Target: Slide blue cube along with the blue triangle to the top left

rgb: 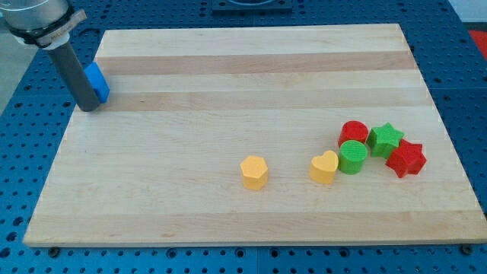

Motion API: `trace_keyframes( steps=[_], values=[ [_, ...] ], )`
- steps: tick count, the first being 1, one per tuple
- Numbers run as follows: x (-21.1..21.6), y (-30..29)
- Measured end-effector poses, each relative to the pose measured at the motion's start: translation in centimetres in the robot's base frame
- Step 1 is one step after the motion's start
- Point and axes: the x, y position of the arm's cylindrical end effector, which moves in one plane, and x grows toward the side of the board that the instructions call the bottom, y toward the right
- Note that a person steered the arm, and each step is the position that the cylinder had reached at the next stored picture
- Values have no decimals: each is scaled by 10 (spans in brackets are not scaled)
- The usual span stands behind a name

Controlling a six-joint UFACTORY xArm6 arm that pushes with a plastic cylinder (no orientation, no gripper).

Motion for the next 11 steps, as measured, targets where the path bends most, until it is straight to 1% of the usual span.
trace_keyframes(
  steps=[3,5,8,10,11],
  values=[
    [-42,-5],
    [-69,-22],
    [-80,-28],
    [-115,-28],
    [-118,-28]
  ],
)
